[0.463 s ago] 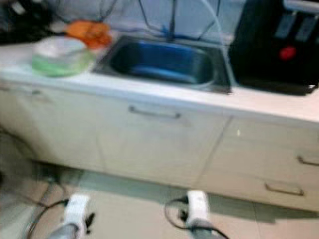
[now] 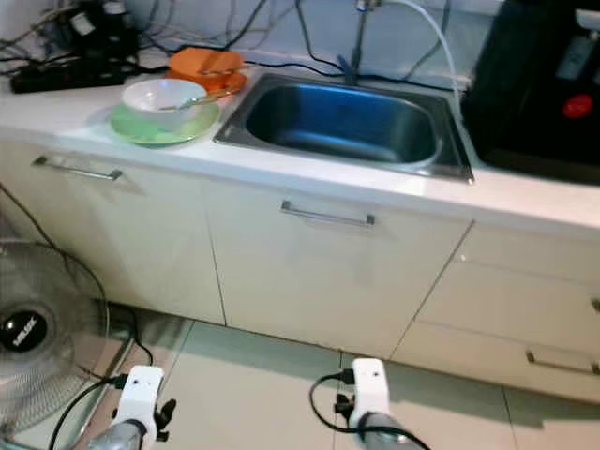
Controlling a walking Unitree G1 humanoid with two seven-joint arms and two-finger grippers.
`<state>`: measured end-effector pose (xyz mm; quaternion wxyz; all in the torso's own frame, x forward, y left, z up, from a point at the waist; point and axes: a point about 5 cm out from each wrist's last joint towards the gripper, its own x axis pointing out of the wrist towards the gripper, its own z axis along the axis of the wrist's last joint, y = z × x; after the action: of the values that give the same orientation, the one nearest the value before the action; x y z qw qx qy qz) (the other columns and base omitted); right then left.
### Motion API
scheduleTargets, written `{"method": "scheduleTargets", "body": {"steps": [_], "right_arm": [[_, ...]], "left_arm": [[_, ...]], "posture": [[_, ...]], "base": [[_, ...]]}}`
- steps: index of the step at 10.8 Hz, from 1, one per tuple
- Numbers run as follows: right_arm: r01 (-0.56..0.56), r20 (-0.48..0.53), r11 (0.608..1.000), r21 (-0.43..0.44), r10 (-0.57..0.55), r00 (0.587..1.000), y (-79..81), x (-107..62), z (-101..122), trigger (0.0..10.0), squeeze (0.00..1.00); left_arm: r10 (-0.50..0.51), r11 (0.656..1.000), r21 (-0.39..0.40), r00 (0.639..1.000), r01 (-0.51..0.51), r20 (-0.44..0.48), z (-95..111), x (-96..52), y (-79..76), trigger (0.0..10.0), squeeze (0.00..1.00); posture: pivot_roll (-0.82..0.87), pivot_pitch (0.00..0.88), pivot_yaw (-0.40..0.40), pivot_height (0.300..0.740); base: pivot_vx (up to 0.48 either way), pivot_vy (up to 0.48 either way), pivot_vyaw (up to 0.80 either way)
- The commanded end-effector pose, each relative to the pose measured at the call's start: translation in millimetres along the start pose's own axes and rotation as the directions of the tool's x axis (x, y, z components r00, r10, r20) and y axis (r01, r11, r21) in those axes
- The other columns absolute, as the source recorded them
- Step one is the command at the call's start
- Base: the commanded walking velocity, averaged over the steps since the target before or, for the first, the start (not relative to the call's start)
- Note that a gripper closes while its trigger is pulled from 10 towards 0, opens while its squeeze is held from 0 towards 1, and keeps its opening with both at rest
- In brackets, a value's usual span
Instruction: Kitchen organization
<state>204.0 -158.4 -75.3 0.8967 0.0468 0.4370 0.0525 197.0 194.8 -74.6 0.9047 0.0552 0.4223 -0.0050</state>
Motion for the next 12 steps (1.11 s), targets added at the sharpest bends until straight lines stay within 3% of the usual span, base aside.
{"method": "scheduleTargets", "body": {"steps": [1,7,12], "right_arm": [[0.005,0.004,1.000,0.002,-0.005,1.000,-1.7,-0.4,0.2,10.0,0.00],[0.000,0.002,1.000,0.003,0.000,1.000,0.8,-0.1,-1.2,10.0,0.00],[-0.009,0.009,1.000,0.012,0.009,1.000,4.8,0.7,-0.1,10.0,0.00]], "left_arm": [[0.002,1.000,-0.004,1.000,-0.002,0.005,2.1,0.6,-1.9,10.0,0.00],[0.007,1.000,-0.003,1.000,-0.007,0.015,4.0,0.8,-1.7,10.0,0.00],[0.020,1.000,-0.015,0.999,-0.019,0.030,7.9,1.4,-0.1,10.0,0.00]], "posture": [[0.17,0.023,-0.012,0.740],[0.17,0.027,-0.009,0.740],[0.18,0.023,-0.002,0.740]], "base": [[0.000,0.375,0.00],[0.000,0.371,0.00],[0.000,0.000,0.00]]}}
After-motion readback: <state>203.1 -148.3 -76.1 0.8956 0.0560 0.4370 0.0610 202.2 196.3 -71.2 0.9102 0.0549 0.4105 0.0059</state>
